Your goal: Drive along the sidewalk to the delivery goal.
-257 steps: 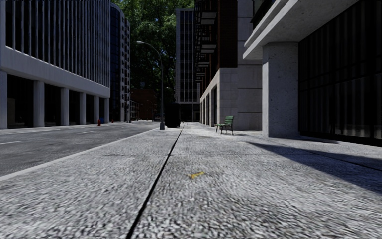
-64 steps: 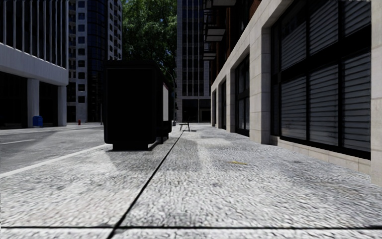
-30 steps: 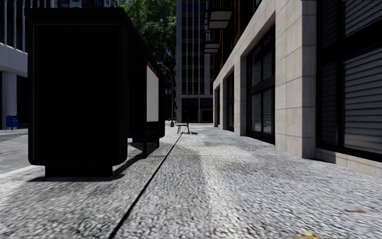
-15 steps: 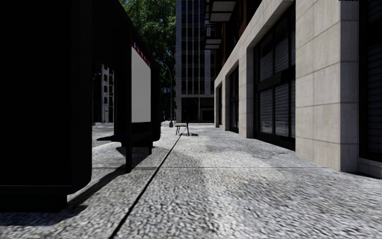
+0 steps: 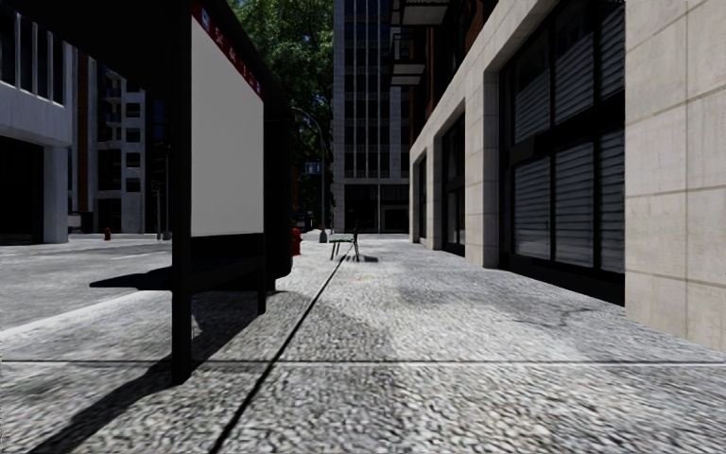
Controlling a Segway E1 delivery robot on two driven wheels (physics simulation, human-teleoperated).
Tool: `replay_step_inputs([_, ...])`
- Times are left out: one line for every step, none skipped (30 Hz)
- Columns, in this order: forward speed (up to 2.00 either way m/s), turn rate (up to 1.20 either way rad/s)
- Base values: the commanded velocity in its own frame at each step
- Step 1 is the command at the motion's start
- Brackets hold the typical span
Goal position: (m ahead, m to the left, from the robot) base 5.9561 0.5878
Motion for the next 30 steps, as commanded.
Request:
replay_step_inputs([2.0, 0.0])
replay_step_inputs([2.0, 0.0])
replay_step_inputs([2.0, 0.0])
replay_step_inputs([2.0, 0.0])
replay_step_inputs([2.0, 0.0])
replay_step_inputs([2.0, 0.0])
replay_step_inputs([2.0, 0.0])
replay_step_inputs([2.0, 0.0])
replay_step_inputs([2.0, 0.0])
replay_step_inputs([2.0, 0.0])
replay_step_inputs([2.0, 0.0])
replay_step_inputs([2.0, 0.0])
replay_step_inputs([2.0, 0.0])
replay_step_inputs([2.0, 0.0])
replay_step_inputs([2.0, 0.0])
replay_step_inputs([2.0, 0.0])
replay_step_inputs([2.0, 0.0])
replay_step_inputs([2.0, 0.0])
replay_step_inputs([2.0, 0.0])
replay_step_inputs([2.0, 0.0])
replay_step_inputs([2.0, 0.0])
replay_step_inputs([2.0, 0.0])
replay_step_inputs([2.0, 0.0])
replay_step_inputs([2.0, 0.0])
replay_step_inputs([2.0, 0.0])
replay_step_inputs([2.0, 0.0])
replay_step_inputs([2.0, 0.0])
replay_step_inputs([2.0, 0.0])
replay_step_inputs([2.0, 0.0])
replay_step_inputs([2.0, 0.0])
